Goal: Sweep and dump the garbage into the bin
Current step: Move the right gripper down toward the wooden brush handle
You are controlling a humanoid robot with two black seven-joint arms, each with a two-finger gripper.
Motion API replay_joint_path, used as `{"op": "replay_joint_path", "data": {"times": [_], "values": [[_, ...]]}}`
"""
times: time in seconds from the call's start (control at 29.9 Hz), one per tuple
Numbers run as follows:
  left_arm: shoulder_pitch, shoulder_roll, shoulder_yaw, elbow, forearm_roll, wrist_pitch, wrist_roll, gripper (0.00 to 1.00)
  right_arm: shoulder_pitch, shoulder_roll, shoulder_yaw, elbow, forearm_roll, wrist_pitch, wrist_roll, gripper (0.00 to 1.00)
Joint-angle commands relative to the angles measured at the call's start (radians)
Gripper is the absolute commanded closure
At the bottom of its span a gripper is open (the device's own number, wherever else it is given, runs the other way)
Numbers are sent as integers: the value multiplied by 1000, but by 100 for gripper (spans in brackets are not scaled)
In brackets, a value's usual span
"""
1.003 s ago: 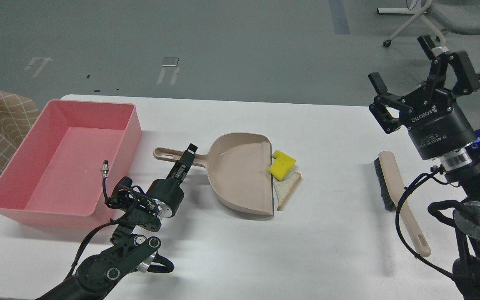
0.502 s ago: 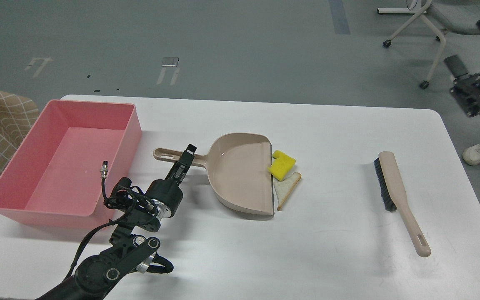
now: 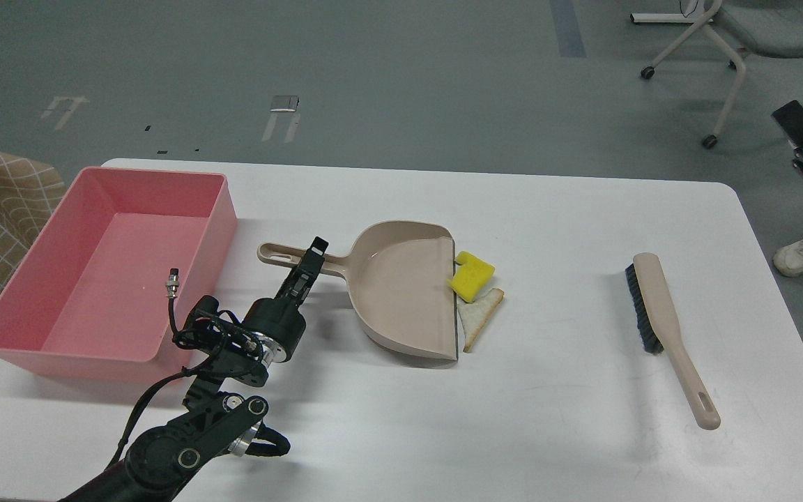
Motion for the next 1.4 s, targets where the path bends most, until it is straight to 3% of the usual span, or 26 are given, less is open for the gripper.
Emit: {"op": "replay_joint_path", "data": {"times": [0.0, 0.33, 0.4, 0.47, 0.57, 0.67, 0.74, 0.87, 1.37], "values": [[4, 1, 0, 0, -1, 0, 3, 79, -9, 3, 0, -8, -6, 0, -14, 1], [9, 18, 31, 0, -1, 2, 3, 81, -28, -1, 4, 4, -6, 0, -17, 1], [9, 21, 31, 0, -2, 2, 3, 81, -45, -10, 6, 8, -6, 0, -32, 1], [9, 23, 31, 0, -2, 2, 3, 81, -60, -33, 6, 10, -9, 0, -90, 1], [9, 23, 31, 0, -2, 2, 3, 81, -83, -82, 3, 12, -16, 0, -129, 2], [9, 25, 31, 0, -2, 3, 3, 81, -136, -228, -8, 10, -32, 0, -141, 1], [9, 25, 31, 0, -2, 5, 3, 81, -163, -317, -64, 8, -110, 0, -141, 1], [8, 25, 31, 0, -2, 5, 1, 81, -163, -376, -134, 8, -196, 0, -143, 1], [3, 20, 29, 0, -4, 5, 1, 80, -69, -359, -448, 10, -765, 0, -141, 1]]}}
